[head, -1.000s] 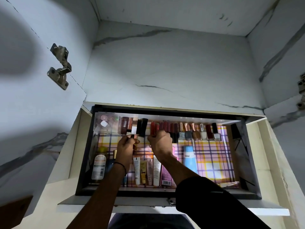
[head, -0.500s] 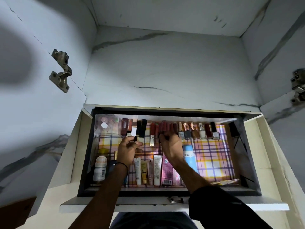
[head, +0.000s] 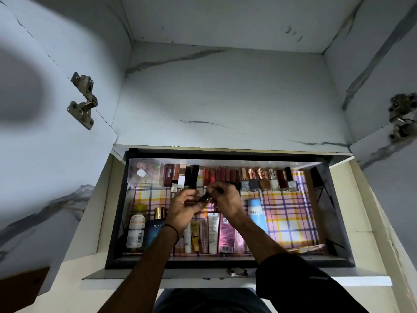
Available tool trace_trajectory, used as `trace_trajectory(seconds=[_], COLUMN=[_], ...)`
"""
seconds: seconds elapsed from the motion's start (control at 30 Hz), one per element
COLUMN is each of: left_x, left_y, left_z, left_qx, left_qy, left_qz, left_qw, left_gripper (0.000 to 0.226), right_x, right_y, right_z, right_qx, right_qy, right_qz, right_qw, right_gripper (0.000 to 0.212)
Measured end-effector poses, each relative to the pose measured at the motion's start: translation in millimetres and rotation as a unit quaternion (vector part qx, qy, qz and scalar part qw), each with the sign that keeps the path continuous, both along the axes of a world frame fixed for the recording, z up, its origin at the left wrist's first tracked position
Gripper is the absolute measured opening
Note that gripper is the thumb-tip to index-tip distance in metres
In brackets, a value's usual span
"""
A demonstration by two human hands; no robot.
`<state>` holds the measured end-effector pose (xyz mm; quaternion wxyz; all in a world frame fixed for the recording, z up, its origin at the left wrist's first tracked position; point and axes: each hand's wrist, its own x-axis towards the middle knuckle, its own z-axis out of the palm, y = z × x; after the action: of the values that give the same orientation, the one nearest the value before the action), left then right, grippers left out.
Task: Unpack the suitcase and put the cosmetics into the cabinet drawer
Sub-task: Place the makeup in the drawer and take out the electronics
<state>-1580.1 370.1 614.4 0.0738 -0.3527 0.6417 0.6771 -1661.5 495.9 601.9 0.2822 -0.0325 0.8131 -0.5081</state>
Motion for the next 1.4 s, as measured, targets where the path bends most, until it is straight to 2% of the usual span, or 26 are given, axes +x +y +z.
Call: trace_trajectory(seconds=[0.23,0.37,0.47,0.77,0.9,1.07,1.23,1.4], left_x=[0.0,-2.1,-3.8,2.9,7.4,8.9,18.4,20.2], left_y=[0.4,2.1,-1.4,-16.5,-16.1,-11.8,2.9,17.2], left_z=[-5.0,-4.1,-5.5,-18.1,-21.5,-18.2,-14.7,-0.2], left_qx=[-0.034,-0.01,0.031,0.021,-0.022,-0.053,-0.074,-0.138], left_qy=[0.019,0.037,0.037,0.023,0.018,0.017,0.011,0.036], left_qz=[0.04,0.05,0.104,0.134,0.092,0.04,-0.005,-0.133], left_qw=[0.998,0.998,0.993,0.99,0.995,0.998,0.997,0.981], left_gripper=[0.033,0.028,0.027,0.025,0.02,0.018,0.014,0.013], right_x=[-3.4,-14.0,-28.9,-41.3,-23.0,-1.1,21.3,36.8], right_y=[-11.0,-23.3,-33.5,-35.0,-6.4,28.6,54.7,74.4], right_z=[1.9,6.2,6.9,9.6,14.2,17.2,21.4,30.5], right_qx=[-0.048,-0.017,0.023,0.055,0.011,0.011,0.012,0.04], right_qy=[-0.029,-0.027,0.006,0.029,0.025,0.022,0.003,0.018], right_qz=[0.001,0.005,0.011,0.008,0.004,-0.026,-0.036,-0.032], right_qw=[0.998,0.999,1.0,0.998,1.0,0.999,0.999,0.999], right_gripper=[0.009,0.01,0.009,0.014,0.013,0.017,0.011,0.012])
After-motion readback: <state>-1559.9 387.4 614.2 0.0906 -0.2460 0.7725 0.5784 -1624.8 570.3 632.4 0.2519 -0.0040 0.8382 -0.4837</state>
